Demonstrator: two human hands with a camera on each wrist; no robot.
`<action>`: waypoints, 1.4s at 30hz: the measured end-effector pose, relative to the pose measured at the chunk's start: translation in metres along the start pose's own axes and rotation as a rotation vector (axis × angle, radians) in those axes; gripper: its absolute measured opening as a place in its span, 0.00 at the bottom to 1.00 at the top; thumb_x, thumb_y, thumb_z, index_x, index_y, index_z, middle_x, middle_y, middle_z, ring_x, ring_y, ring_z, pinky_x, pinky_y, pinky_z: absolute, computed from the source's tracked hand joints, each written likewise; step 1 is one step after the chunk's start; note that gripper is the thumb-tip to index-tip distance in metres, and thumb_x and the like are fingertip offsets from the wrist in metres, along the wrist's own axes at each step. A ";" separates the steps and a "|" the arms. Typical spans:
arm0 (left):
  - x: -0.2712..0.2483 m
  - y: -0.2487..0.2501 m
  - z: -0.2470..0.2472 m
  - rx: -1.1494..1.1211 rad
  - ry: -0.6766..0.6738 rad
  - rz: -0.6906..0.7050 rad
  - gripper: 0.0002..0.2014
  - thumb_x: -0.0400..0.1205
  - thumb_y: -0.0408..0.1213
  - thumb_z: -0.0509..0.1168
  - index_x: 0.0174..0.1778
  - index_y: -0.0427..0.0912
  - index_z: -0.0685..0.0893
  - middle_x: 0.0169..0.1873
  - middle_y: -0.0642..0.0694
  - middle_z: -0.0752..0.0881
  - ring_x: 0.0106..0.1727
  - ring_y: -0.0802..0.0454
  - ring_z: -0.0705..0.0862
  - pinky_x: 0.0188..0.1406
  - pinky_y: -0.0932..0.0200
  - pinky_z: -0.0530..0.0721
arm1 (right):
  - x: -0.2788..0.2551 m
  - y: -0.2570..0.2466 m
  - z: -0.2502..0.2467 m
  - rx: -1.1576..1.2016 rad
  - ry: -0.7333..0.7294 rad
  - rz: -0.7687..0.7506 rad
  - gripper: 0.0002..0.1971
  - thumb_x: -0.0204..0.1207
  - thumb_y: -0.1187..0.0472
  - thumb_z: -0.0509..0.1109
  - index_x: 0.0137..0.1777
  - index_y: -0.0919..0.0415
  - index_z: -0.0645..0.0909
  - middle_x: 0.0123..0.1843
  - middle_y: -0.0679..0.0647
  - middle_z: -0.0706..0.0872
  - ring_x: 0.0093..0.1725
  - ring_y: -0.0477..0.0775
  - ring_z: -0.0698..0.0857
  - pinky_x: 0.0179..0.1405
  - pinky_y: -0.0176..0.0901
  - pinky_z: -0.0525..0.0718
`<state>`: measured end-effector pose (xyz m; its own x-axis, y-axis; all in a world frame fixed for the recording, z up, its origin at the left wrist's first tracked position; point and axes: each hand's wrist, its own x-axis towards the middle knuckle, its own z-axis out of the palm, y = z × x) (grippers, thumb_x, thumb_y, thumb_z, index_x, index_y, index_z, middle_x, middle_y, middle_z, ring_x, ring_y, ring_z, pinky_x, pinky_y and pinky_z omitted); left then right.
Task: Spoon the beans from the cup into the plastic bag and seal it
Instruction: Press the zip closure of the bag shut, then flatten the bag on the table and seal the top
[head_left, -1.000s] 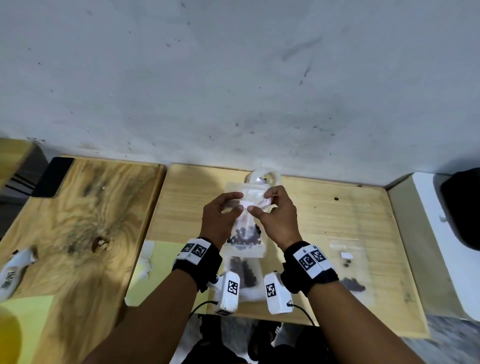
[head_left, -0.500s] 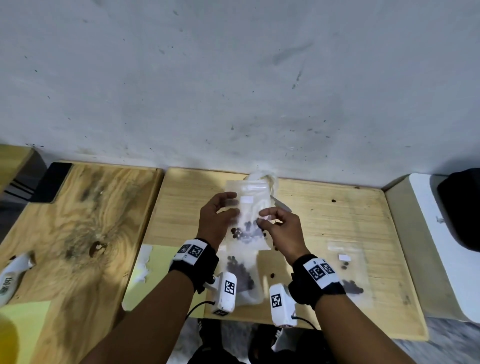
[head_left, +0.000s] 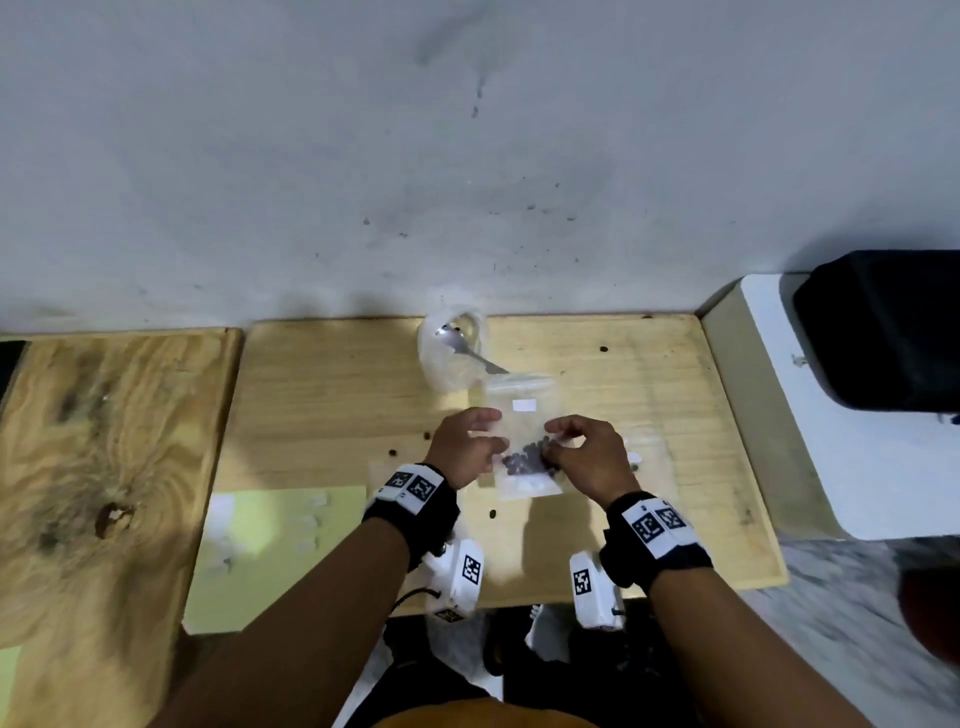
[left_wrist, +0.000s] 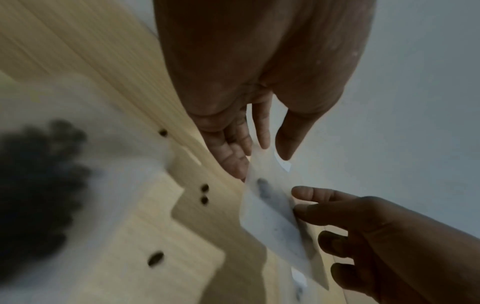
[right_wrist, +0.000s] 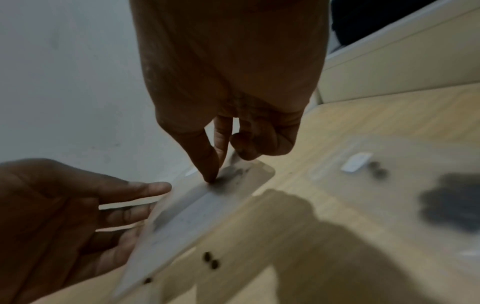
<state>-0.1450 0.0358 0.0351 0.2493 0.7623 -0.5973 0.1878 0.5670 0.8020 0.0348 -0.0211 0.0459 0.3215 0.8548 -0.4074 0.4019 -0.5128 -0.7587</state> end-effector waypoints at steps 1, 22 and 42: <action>0.003 -0.003 0.017 0.021 -0.029 -0.014 0.17 0.75 0.23 0.73 0.55 0.46 0.83 0.55 0.43 0.79 0.36 0.46 0.81 0.34 0.54 0.81 | -0.002 0.012 -0.011 -0.020 0.026 0.036 0.11 0.73 0.65 0.77 0.53 0.52 0.88 0.49 0.49 0.86 0.48 0.49 0.86 0.44 0.35 0.79; 0.001 -0.022 0.105 0.104 -0.179 -0.134 0.15 0.81 0.29 0.67 0.63 0.44 0.80 0.56 0.47 0.82 0.39 0.49 0.82 0.32 0.61 0.74 | -0.021 0.096 -0.056 -0.329 0.184 0.121 0.25 0.71 0.61 0.74 0.69 0.49 0.79 0.74 0.49 0.71 0.51 0.61 0.87 0.44 0.45 0.80; -0.072 -0.093 -0.097 0.219 0.328 -0.165 0.10 0.77 0.34 0.71 0.53 0.46 0.87 0.60 0.47 0.85 0.60 0.45 0.83 0.59 0.56 0.81 | -0.051 0.003 0.133 -0.398 -0.298 0.030 0.45 0.63 0.42 0.80 0.79 0.44 0.63 0.72 0.51 0.81 0.66 0.58 0.83 0.64 0.56 0.83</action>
<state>-0.2726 -0.0413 0.0032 -0.1100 0.7462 -0.6566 0.4057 0.6368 0.6557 -0.0945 -0.0553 -0.0031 0.1020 0.7950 -0.5979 0.7113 -0.4785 -0.5149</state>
